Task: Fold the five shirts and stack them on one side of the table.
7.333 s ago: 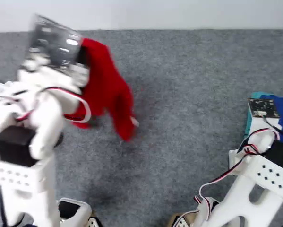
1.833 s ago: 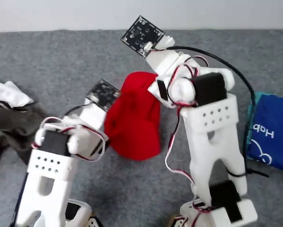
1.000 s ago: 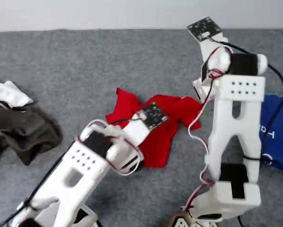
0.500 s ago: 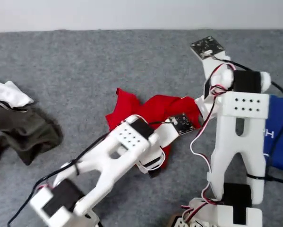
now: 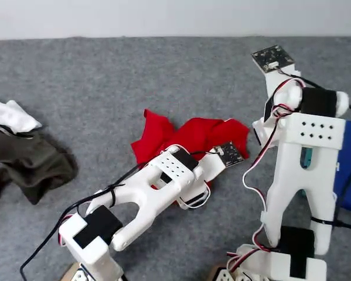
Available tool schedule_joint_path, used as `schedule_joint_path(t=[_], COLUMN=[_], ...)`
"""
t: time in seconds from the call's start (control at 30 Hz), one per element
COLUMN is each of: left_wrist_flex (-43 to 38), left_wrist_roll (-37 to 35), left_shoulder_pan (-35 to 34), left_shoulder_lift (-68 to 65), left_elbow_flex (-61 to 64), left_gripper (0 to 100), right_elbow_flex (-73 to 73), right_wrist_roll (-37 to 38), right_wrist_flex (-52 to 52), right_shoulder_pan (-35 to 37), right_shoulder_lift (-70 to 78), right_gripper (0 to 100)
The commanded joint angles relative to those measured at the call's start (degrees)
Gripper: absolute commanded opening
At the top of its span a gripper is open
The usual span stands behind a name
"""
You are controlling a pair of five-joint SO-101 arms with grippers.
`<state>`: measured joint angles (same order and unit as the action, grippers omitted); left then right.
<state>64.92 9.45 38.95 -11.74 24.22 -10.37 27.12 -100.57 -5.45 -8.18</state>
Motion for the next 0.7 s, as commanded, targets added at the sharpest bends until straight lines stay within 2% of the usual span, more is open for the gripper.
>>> schedule_joint_path(t=[0.0, 0.13, 0.3, 0.47, 0.67], left_wrist_flex=[-0.7, 3.6, 9.8, 13.7, 19.8], left_wrist_roll=[0.1, 1.7, 2.0, 2.1, 2.1], left_shoulder_pan=[0.4, 0.3, -1.9, -10.7, -22.8], left_shoulder_lift=[0.8, 4.2, 17.8, 30.2, 37.6], left_elbow_flex=[-2.6, -3.9, -6.1, -8.7, -15.6], left_gripper=[2, 1, 1, 1, 1], right_elbow_flex=[-0.4, -0.4, -0.4, -0.4, -0.4], right_wrist_roll=[-0.6, -0.6, -0.6, -0.6, -0.7], right_wrist_flex=[-2.3, -2.3, -2.3, -2.3, -2.3], right_shoulder_pan=[-0.3, -0.3, -0.7, -0.6, 0.0], right_shoulder_lift=[-3.6, -3.7, -3.7, -3.7, -3.7], right_gripper=[23.4, 23.4, 23.4, 23.4, 23.4])
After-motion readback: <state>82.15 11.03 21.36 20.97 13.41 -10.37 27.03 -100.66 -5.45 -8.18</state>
